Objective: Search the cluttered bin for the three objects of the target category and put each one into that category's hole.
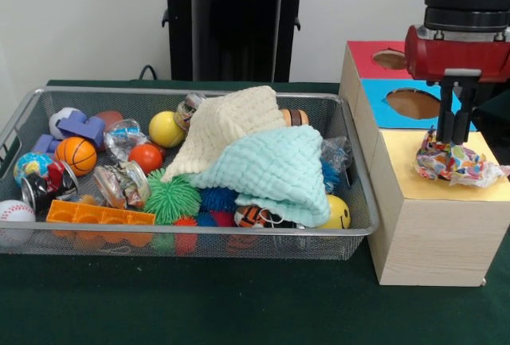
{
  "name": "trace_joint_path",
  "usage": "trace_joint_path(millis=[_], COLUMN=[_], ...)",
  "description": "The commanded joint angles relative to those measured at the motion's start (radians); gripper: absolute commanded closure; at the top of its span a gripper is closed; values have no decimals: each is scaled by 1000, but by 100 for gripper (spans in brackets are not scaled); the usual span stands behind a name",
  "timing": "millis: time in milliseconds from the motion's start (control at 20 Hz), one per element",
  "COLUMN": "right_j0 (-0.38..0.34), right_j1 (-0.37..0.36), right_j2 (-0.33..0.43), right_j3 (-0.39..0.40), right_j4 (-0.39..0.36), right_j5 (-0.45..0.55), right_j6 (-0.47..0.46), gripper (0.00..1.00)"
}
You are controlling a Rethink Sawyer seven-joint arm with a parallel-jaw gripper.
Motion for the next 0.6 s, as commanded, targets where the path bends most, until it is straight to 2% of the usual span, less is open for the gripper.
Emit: trace_joint_path(millis=[50,600], right_j0=[-16,-20], right_j1=[70,89], right_j2=[22,22], right_j3=[64,67], right_j4=[-26,-29], right_j5=[-23,-33], right_j6=[177,172], gripper=[100,100])
